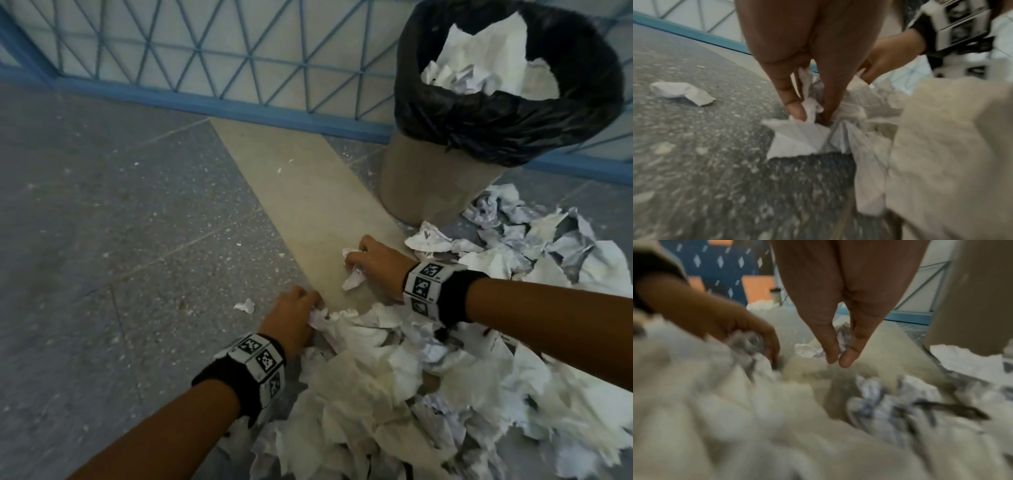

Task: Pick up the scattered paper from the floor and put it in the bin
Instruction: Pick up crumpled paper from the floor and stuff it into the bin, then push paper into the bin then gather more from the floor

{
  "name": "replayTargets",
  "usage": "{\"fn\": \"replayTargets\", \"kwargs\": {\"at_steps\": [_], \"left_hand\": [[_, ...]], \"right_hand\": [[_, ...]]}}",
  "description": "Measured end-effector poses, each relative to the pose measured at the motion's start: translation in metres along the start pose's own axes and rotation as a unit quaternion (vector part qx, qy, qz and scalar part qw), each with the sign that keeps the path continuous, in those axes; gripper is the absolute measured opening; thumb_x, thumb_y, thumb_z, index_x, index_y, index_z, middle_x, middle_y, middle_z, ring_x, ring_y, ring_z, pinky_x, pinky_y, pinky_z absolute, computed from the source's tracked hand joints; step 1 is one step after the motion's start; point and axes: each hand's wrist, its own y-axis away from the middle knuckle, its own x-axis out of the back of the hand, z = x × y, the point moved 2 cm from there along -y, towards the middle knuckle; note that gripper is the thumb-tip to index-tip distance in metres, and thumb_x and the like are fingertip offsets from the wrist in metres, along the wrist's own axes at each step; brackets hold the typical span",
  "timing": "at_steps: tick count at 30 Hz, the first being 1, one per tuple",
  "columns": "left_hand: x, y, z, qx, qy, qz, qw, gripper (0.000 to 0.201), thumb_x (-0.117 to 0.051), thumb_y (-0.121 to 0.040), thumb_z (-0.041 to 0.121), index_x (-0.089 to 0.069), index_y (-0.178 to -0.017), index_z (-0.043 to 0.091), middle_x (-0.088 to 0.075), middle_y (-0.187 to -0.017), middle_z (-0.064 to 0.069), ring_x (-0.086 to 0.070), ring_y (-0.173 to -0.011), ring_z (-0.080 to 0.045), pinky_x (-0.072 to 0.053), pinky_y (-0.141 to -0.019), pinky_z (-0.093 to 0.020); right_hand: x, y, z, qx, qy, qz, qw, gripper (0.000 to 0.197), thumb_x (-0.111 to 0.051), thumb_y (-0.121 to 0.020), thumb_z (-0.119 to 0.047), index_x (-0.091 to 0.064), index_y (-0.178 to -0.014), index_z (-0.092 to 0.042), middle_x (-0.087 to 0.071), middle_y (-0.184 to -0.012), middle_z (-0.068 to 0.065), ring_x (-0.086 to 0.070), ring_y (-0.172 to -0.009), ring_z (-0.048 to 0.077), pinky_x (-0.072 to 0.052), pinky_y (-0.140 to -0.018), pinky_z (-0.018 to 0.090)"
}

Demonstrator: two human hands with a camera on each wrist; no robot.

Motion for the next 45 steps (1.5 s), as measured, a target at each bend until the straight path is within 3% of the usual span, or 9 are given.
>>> {"fn": "replayTargets", "kwargs": {"at_steps": [5,8,12,16,22,27,36,41,45], "left_hand": [[0.03,-0.011,-0.017,0.06,0.143,0.135,0.979,0.016,-0.061,-0.085,0.009,-0.057,-0.101,0.004,-0.06,-0.104,-0.018,-0.058,-0.096,-0.028,-0.031,-0.068,-0.022],[0.031,-0.006,-0.023,0.076,0.137,0.117,0.981,0.037,-0.065,-0.079,0.009,-0.052,-0.113,0.001,-0.048,-0.123,-0.02,-0.047,-0.116,-0.033,-0.034,-0.083,-0.024],[0.018,0.015,-0.038,0.148,-0.033,0.029,0.988,0.082,-0.067,-0.064,0.062,-0.034,-0.131,0.03,-0.007,-0.155,-0.009,-0.007,-0.144,-0.037,-0.018,-0.114,-0.05],[-0.006,0.02,-0.046,0.175,-0.011,0.011,0.984,0.1,-0.04,-0.04,0.096,-0.022,-0.128,0.051,-0.001,-0.156,-0.009,-0.009,-0.143,-0.042,-0.021,-0.114,-0.057],[-0.021,0.016,-0.004,0.067,-0.03,0.064,0.995,0.05,-0.051,-0.088,0.041,-0.034,-0.134,0.035,-0.013,-0.153,-0.013,-0.02,-0.136,-0.037,-0.025,-0.113,-0.045],[-0.012,0.003,0.008,0.001,0.049,0.065,0.997,0.032,-0.047,-0.092,0.013,-0.052,-0.123,0.009,-0.048,-0.132,-0.015,-0.045,-0.119,-0.031,-0.039,-0.096,-0.034],[0.135,0.0,0.042,-0.043,0.449,0.143,0.881,0.018,-0.052,-0.092,0.009,-0.059,-0.078,0.016,-0.063,-0.06,0.007,-0.06,-0.05,0.0,-0.049,-0.061,-0.025],[0.216,-0.007,0.139,-0.167,0.566,0.132,0.796,0.034,-0.039,-0.097,0.011,-0.048,-0.129,0.0,-0.063,-0.081,0.003,-0.06,-0.072,-0.006,-0.05,-0.068,-0.02],[0.243,-0.036,0.222,-0.182,0.584,0.128,0.781,0.031,-0.037,-0.086,0.027,-0.059,-0.1,0.011,-0.066,-0.092,-0.014,-0.062,-0.087,-0.029,-0.046,-0.069,-0.024]], "right_hand": [[0.004,0.025,-0.019,-0.016,-0.084,-0.032,0.996,0.046,-0.066,-0.081,-0.025,-0.05,-0.122,-0.011,-0.034,-0.117,0.012,-0.05,-0.105,0.032,-0.046,-0.095,0.039],[-0.021,0.042,-0.029,-0.026,0.027,-0.117,0.992,0.087,-0.069,-0.071,-0.053,-0.029,-0.138,-0.013,-0.018,-0.143,0.016,-0.03,-0.128,0.037,-0.037,-0.107,0.048],[-0.049,0.047,-0.033,0.008,0.13,-0.137,0.982,0.079,-0.066,-0.081,-0.024,-0.017,-0.143,-0.016,0.003,-0.155,0.016,-0.011,-0.139,0.041,-0.037,-0.104,0.049],[-0.056,0.036,-0.027,0.044,0.084,-0.058,0.994,0.049,-0.046,-0.085,0.002,-0.036,-0.13,-0.016,-0.021,-0.145,0.018,-0.034,-0.125,0.035,-0.044,-0.092,0.046],[-0.041,0.02,-0.019,0.004,-0.031,-0.012,0.999,0.037,-0.047,-0.089,-0.002,-0.047,-0.126,-0.005,-0.04,-0.126,0.022,-0.051,-0.108,0.034,-0.034,-0.077,0.031],[-0.02,0.022,-0.02,-0.012,-0.106,0.024,0.994,0.022,-0.051,-0.084,0.003,-0.055,-0.105,0.004,-0.043,-0.113,0.021,-0.054,-0.098,0.036,-0.043,-0.084,0.038],[0.158,0.075,-0.037,0.068,-0.144,0.347,0.924,0.03,-0.064,-0.081,-0.005,-0.061,-0.111,-0.006,-0.049,-0.116,0.016,-0.043,-0.101,0.014,-0.028,-0.072,0.005],[0.255,0.104,-0.009,0.036,-0.045,0.549,0.834,0.027,-0.056,-0.082,-0.012,-0.059,-0.107,-0.002,-0.05,-0.112,0.023,-0.043,-0.102,0.018,-0.026,-0.069,0.001],[0.277,0.09,0.033,-0.038,-0.035,0.611,0.79,0.029,-0.049,-0.081,-0.004,-0.054,-0.108,0.007,-0.034,-0.101,-0.001,-0.048,-0.109,0.033,-0.032,-0.081,0.006]]}}
